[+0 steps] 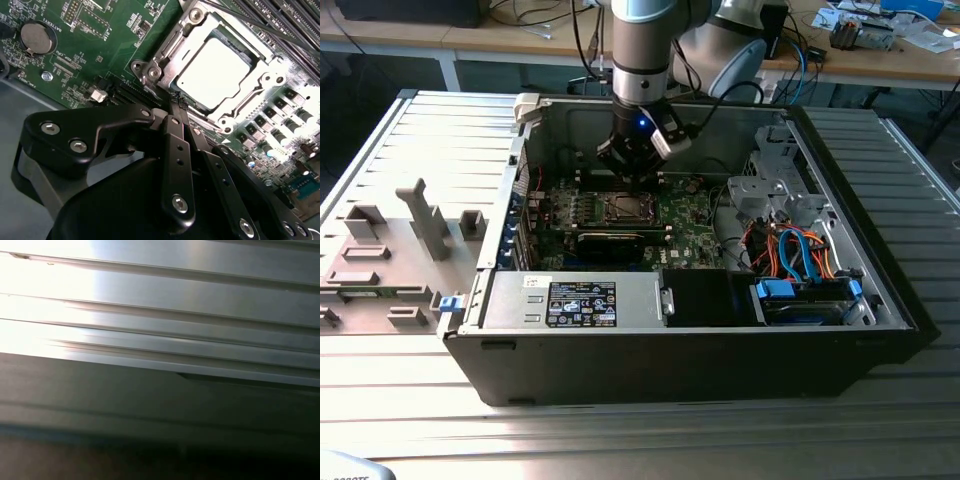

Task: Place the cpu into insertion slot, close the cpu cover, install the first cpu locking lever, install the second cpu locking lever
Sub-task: 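Install the first cpu locking lever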

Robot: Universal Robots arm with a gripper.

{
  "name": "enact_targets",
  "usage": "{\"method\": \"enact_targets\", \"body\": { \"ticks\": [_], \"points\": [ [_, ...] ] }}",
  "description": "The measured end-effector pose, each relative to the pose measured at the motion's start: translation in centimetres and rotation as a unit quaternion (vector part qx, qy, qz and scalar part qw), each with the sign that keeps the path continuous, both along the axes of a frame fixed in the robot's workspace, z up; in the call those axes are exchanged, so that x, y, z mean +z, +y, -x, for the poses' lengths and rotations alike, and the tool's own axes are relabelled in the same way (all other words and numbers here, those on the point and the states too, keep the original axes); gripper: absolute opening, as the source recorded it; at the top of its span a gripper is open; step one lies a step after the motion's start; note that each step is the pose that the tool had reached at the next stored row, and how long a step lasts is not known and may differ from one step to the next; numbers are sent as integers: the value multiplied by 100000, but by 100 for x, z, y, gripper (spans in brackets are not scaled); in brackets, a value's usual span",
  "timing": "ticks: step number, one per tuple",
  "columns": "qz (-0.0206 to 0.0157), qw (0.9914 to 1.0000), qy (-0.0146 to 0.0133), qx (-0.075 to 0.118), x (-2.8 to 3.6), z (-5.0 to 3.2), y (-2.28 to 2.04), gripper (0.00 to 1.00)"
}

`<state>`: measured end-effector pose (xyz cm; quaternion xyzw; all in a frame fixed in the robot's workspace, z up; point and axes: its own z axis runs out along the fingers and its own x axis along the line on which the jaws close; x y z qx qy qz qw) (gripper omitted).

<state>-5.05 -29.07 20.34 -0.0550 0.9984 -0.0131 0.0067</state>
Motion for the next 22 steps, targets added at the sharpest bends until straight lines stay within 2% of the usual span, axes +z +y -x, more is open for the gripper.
{"method": "enact_targets", "body": {
  "ticks": [5, 12, 14, 15, 17, 18, 20, 22],
  "points": [
    [-67, 100000, 125, -3, -17, -48, -2, 11],
    [-869, 99996, 308, 0, -38, -89, -2, 11],
    [-885, 99996, 302, -2, -35, -90, -2, 11],
    [-955, 99995, 244, -3, -19, -92, 0, 11],
    [-902, 99996, 293, -1, 68, -91, -1, 11],
    [-899, 99996, 295, -1, 87, -91, -1, 11],
    [-895, 99996, 294, 12, 93, -91, -6, 11],
    [-891, 99996, 298, 3, 94, -91, -33, 11]
  ]
}}
